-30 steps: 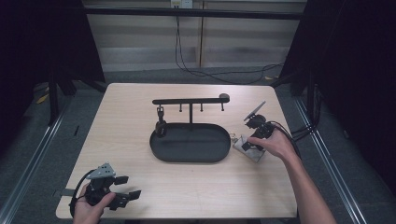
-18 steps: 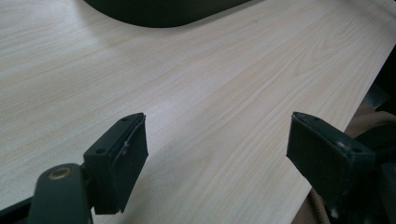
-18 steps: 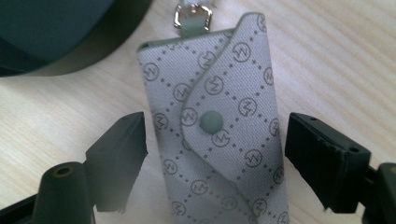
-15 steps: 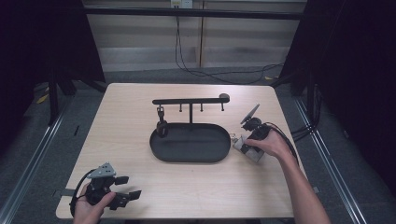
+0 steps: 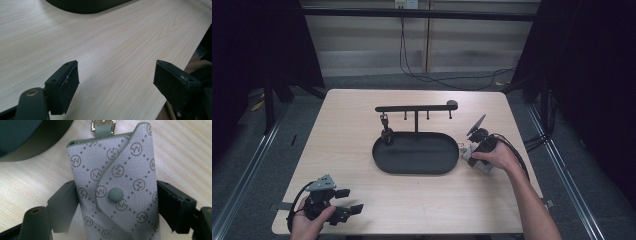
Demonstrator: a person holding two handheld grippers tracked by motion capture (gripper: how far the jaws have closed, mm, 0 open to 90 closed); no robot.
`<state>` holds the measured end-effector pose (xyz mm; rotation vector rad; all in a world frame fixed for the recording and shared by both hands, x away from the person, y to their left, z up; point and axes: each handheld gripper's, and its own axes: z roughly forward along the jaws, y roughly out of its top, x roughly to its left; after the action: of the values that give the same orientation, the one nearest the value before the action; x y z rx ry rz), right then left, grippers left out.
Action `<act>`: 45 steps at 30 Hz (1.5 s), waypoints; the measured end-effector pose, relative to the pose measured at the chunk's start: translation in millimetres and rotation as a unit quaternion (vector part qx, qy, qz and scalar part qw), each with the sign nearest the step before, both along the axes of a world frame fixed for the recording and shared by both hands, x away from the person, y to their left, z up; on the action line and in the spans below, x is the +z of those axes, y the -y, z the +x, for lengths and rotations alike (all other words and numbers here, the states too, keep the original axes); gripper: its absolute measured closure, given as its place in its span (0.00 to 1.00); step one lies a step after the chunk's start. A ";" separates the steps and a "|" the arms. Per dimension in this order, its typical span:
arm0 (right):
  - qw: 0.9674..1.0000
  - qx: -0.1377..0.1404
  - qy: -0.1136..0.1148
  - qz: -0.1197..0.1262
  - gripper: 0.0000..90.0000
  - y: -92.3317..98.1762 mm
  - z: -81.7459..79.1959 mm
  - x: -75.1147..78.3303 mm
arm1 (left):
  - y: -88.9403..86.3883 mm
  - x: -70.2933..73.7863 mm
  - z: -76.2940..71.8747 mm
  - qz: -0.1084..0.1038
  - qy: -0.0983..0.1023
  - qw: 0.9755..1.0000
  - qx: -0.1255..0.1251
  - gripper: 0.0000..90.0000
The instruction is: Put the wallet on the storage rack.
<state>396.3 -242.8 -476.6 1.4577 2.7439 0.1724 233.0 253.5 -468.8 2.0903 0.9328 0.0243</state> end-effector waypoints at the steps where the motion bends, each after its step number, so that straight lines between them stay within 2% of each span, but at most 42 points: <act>1: 1.000 -0.003 0.000 0.000 0.27 0.1 0.0 0.3 | -0.1 0.0 0.2 0.000 0.000 1.000 0.000 0.22; 6: 1.000 -0.011 -0.003 0.000 0.32 0.1 0.5 2.3 | 0.8 0.2 -0.5 0.001 -0.001 1.000 -0.004 0.22; 8: 1.000 -0.011 -0.014 0.011 0.34 -0.1 -0.3 5.4 | 0.8 0.4 -0.8 0.002 0.001 1.000 -0.006 0.22; 15: 0.999 -0.029 -0.013 0.015 0.34 4.1 -1.4 11.4 | 0.5 0.1 -0.9 0.000 -0.001 1.000 -0.005 0.22; 18: 0.999 -0.033 -0.006 0.023 0.34 5.4 -2.8 19.8 | 0.8 0.7 -1.4 -0.003 0.000 1.000 -0.006 0.22; 26: 0.998 -0.048 0.005 0.034 0.35 14.1 -6.0 29.9 | 0.9 0.6 -1.1 -0.001 0.000 1.000 -0.007 0.22; 30: 0.998 -0.047 0.002 0.030 0.35 16.3 -6.9 33.8 | 0.7 0.4 -0.9 -0.001 0.000 1.000 -0.008 0.22; 36: 0.998 -0.048 0.013 0.029 0.35 13.8 -7.1 47.8 | 0.7 1.0 -1.3 0.000 0.000 1.000 -0.009 0.22; 45: 0.998 -0.046 0.023 0.032 0.35 11.6 -10.0 61.2 | 1.2 1.0 -1.1 -0.001 0.000 1.000 -0.009 0.22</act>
<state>386.3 -254.4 -415.4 1.5726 2.6520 0.2891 231.9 252.2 -467.8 2.0963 0.9125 0.0144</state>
